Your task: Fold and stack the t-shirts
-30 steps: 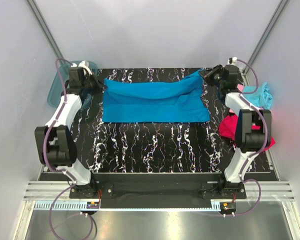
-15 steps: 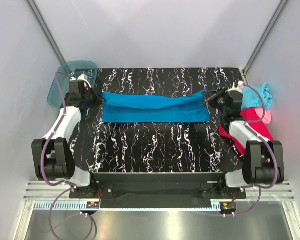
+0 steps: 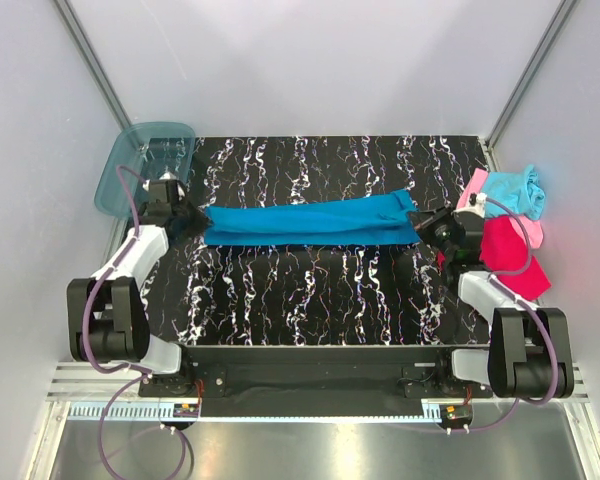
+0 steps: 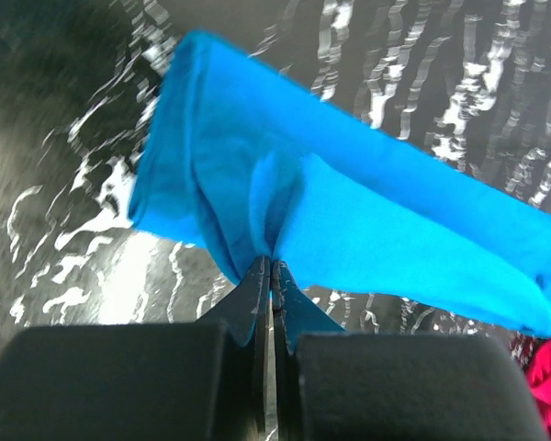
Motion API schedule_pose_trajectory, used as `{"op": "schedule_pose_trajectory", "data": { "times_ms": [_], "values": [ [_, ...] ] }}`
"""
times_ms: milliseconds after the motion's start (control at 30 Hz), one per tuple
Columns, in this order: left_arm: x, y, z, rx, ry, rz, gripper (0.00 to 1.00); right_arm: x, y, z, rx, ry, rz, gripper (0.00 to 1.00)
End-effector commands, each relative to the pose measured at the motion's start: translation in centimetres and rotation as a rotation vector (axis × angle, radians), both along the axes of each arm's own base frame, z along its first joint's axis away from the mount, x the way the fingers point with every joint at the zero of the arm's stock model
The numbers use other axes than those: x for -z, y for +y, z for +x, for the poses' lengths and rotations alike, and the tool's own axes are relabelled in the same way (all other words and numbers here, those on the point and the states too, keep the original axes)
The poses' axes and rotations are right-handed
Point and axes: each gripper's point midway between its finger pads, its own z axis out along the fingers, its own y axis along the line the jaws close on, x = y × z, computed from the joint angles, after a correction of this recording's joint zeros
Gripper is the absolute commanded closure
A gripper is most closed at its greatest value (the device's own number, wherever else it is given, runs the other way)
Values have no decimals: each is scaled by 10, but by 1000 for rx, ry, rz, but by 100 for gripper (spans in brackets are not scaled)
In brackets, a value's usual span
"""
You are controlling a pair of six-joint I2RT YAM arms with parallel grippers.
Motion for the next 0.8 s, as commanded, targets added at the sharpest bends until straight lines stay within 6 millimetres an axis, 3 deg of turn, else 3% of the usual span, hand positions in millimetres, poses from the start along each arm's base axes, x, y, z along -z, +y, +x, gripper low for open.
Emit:
{"op": "schedule_pose_trajectory", "data": {
  "times_ms": [0,133,567,600,633,700,767],
  "values": [
    [1,13,0,-110,-20,13,100,-7,-7,4,36,-60,-25,100],
    [13,20,-6,-178,1,18,100,15,-6,4,41,-18,-12,100],
    [44,22,-13,-236,81,-2,99,43,-9,5,71,39,9,100],
    [47,21,-13,-239,85,-10,97,45,-10,6,73,44,12,100],
    [49,19,-13,-237,89,-16,87,47,-9,6,73,54,16,100],
    [57,15,-17,-235,112,-31,76,52,-10,9,79,78,20,97],
    [62,14,-19,-235,127,-43,62,55,-11,9,87,91,24,80]
  ]
}}
